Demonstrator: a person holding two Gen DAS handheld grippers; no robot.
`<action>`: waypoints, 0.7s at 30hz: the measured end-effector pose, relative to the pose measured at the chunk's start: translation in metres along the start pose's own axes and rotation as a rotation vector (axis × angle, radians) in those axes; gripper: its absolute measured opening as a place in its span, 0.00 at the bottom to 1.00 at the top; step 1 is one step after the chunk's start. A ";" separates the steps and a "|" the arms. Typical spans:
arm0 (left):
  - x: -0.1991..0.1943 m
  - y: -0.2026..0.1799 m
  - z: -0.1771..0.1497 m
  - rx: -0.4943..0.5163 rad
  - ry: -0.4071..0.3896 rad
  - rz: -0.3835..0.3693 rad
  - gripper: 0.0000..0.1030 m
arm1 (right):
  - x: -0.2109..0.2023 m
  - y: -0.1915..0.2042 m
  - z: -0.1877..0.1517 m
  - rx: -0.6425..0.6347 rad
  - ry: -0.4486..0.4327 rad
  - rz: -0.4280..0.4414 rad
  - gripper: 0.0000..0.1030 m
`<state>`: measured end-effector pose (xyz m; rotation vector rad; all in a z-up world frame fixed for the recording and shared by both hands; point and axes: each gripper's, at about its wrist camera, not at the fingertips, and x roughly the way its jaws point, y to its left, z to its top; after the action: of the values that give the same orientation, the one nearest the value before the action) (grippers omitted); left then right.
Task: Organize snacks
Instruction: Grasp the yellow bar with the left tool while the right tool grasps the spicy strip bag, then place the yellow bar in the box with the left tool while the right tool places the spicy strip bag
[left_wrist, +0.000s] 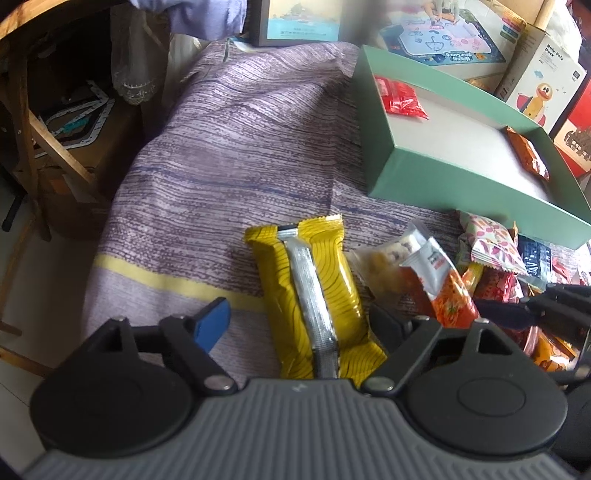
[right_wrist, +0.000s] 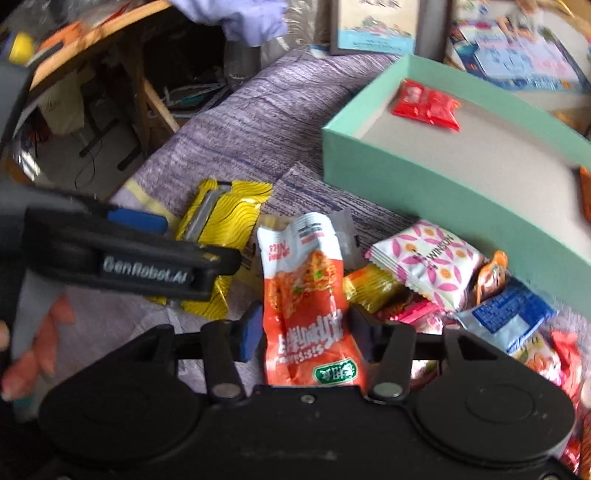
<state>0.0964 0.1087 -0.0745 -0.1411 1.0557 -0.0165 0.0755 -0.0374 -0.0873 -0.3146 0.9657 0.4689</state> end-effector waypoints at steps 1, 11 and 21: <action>0.001 -0.002 0.000 0.001 0.000 0.004 0.84 | -0.001 0.002 -0.002 -0.018 -0.016 -0.010 0.46; -0.004 -0.015 -0.003 0.049 -0.046 0.076 0.48 | -0.024 -0.029 -0.008 0.138 -0.027 0.071 0.31; -0.050 -0.028 0.021 0.052 -0.123 0.017 0.48 | -0.076 -0.087 -0.012 0.365 -0.117 0.195 0.31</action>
<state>0.0918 0.0872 -0.0176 -0.0847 0.9327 -0.0194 0.0749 -0.1363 -0.0251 0.1358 0.9509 0.4720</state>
